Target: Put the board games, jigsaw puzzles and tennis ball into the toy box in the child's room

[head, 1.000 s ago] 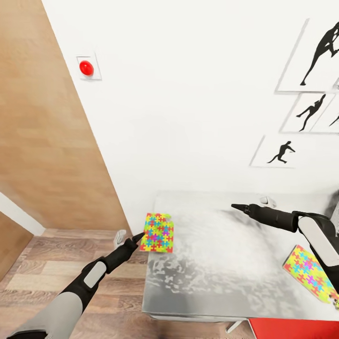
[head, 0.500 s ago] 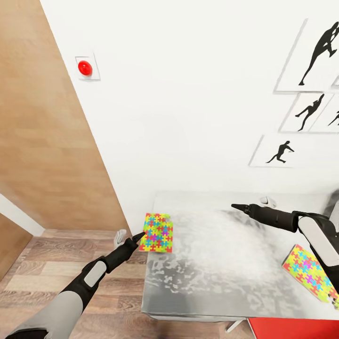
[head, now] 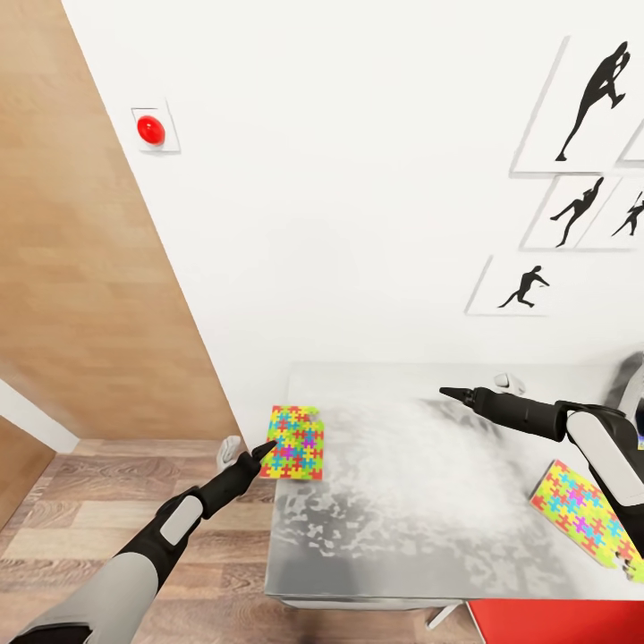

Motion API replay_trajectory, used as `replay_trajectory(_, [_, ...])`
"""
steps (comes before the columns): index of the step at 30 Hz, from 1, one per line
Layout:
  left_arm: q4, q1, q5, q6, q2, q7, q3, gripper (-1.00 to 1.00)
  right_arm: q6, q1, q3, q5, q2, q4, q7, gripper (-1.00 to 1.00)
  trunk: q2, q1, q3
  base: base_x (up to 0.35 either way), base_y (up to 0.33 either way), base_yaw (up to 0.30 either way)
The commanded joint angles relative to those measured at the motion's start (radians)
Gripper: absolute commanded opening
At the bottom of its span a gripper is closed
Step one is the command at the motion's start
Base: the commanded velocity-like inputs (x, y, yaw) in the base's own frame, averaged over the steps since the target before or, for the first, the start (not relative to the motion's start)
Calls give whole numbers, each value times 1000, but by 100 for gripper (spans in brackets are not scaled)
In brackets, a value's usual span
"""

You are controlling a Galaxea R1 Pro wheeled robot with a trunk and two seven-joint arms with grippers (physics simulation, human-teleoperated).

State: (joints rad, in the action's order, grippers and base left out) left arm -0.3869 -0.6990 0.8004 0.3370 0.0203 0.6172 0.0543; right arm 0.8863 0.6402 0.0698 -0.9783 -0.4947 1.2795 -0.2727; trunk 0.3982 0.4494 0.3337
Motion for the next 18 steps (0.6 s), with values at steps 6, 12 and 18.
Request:
replay_trajectory(6, [0,-1,5,9,0,3,4,100,2,1,1,6,-1,0,-7,100,2,1,2,0,0,-12])
replay_trajectory(12, [0,-1,5,10,0,3,4,100,2,1,1,5,0,0,-7,100,2,1,2,0,0,-4])
replay_trajectory(18, [0,-1,5,10,0,3,3,100,2,1,1,5,0,0,-7,100,2,1,2,0,0,-9])
